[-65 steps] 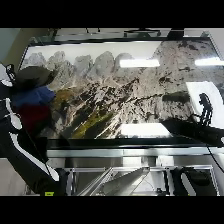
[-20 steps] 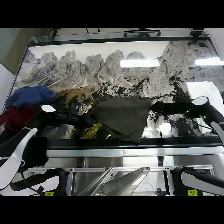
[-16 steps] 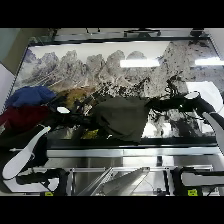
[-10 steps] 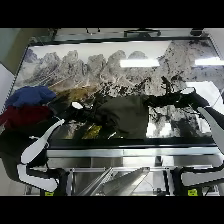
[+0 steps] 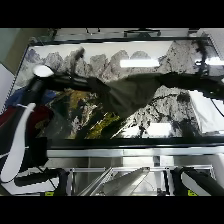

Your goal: Fold the shirts.

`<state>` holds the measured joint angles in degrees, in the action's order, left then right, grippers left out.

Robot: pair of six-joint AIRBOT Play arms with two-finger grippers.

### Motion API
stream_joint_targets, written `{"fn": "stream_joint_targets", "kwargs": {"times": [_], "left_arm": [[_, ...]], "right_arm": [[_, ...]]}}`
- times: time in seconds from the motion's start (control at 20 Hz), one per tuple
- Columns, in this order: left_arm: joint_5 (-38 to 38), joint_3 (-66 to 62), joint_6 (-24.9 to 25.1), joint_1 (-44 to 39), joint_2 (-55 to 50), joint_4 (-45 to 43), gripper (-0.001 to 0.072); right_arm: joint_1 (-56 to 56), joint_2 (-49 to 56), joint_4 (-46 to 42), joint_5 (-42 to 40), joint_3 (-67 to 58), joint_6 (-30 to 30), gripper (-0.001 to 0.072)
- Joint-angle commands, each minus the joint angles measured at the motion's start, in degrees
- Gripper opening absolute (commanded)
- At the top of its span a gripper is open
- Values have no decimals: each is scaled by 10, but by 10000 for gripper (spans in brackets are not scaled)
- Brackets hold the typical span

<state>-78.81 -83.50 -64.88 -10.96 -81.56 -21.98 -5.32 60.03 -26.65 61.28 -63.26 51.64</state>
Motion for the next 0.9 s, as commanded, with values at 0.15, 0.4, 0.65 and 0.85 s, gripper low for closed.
{"fn": "stream_joint_targets", "kwargs": {"times": [0.15, 0.4, 0.65, 0.85], "left_arm": [[-89, -185, -80, 52, 66, -87, 16], [-103, -77, -87, 21, 43, -204, 17], [-42, 12, -45, 18, -74, -217, 182], [-142, -48, -87, 88, -157, -220, 720]], "right_arm": [[77, -164, -36, -59, -3, 26, 17], [132, -83, -139, -56, 42, 93, 17], [151, 51, -150, -117, 123, 93, 16], [150, 124, -158, -177, 123, 92, 16]]}}
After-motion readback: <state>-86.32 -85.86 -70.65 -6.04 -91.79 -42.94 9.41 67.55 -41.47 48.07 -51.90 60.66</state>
